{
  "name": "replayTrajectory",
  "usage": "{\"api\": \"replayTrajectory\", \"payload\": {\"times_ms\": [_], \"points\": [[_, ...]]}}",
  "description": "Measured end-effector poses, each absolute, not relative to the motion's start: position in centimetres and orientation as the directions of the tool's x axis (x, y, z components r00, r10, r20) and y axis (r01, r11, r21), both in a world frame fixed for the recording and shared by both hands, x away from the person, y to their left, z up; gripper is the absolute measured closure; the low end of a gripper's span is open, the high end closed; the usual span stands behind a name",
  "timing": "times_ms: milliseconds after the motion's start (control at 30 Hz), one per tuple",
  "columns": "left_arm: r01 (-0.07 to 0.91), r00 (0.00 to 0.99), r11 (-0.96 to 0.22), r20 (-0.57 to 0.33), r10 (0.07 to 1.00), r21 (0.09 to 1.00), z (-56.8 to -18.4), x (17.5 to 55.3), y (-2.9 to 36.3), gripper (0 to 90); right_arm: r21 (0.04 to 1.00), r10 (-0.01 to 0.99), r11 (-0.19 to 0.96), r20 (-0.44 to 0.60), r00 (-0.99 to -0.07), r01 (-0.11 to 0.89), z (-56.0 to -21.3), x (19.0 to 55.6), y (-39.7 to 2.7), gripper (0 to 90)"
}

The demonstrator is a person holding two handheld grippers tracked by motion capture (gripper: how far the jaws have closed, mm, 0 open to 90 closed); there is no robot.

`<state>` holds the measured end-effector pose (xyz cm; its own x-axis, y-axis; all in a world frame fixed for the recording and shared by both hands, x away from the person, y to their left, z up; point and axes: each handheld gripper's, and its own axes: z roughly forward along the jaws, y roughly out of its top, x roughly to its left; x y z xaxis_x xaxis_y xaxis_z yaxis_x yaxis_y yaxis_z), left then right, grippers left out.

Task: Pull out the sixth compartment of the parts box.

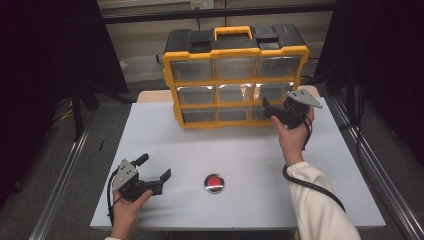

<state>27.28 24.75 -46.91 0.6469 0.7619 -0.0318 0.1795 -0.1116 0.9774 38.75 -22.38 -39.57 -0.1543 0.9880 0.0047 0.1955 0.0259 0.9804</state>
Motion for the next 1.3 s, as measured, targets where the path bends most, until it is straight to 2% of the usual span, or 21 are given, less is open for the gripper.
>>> {"api": "replayTrajectory", "payload": {"times_ms": [733, 1300], "points": [[0.182, 0.645, -0.105, -0.038, 0.763, 0.978, -46.93, 27.3, 24.79, 2.3, 0.985, 0.988, 0.081, -0.059, -0.139, 0.155, -39.32, 39.16, -22.16, 8.6], [0.177, 0.649, -0.116, -0.028, 0.76, 0.977, -46.93, 27.33, 24.81, 2.4, 0.969, 0.968, 0.235, -0.226, -0.108, 0.075, -39.44, 38.73, -21.82, 20.5]]}}
